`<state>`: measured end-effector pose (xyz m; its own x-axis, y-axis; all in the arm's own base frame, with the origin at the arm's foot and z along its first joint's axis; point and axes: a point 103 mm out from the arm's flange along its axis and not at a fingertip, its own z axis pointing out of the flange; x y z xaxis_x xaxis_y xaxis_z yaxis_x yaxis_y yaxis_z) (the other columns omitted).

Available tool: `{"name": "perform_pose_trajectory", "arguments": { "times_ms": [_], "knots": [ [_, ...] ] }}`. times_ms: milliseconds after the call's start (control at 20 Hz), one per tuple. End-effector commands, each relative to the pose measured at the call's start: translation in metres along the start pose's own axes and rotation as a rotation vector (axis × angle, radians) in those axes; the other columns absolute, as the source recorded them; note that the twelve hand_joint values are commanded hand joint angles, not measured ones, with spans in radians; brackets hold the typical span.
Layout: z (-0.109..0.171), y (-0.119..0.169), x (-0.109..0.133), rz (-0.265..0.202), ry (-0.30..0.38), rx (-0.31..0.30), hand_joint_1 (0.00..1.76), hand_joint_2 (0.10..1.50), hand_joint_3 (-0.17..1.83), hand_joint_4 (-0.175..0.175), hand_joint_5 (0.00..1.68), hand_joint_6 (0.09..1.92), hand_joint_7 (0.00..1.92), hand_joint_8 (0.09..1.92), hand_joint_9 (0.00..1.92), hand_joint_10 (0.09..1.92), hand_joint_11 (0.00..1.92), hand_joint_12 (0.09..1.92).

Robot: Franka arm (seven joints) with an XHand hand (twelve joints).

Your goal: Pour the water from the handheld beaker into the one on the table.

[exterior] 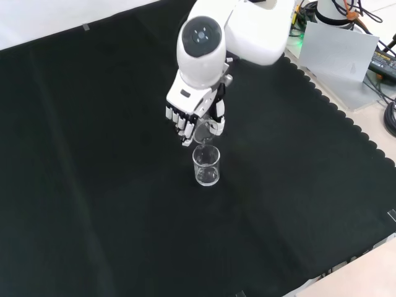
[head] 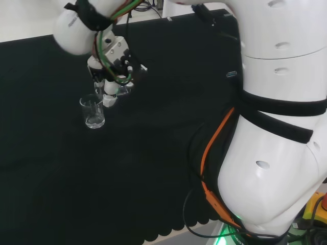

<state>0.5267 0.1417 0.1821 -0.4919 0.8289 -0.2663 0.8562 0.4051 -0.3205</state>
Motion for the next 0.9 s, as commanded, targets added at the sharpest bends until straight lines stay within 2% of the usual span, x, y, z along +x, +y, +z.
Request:
{"name": "perform_pose_trajectory", "arguments": {
  "times_ms": [50,200,400,700,900],
  "knots": [
    [-0.001,-0.01,-0.017,0.004,0.075,-0.057,1.16,0.74,0.41,0.129,1.45,0.24,1.76,0.09,1.69,0.11,1.34,0.73],
    [-0.004,-0.01,-0.017,0.011,0.12,-0.063,1.16,0.74,0.41,0.129,1.45,0.24,1.76,0.09,1.69,0.11,1.34,0.73],
    [-0.005,-0.011,-0.021,0.011,0.229,-0.099,1.16,0.74,0.41,0.129,1.45,0.24,1.76,0.09,1.69,0.11,1.34,0.73],
    [0.002,-0.017,-0.029,0.019,0.382,-0.183,1.16,0.74,0.41,0.129,1.45,0.25,1.76,0.09,1.69,0.11,1.34,0.73],
    [0.007,-0.021,-0.035,0.029,0.452,-0.258,1.16,0.74,0.41,0.126,1.42,0.31,1.76,0.09,1.69,0.11,1.33,0.73]
  ]
}}
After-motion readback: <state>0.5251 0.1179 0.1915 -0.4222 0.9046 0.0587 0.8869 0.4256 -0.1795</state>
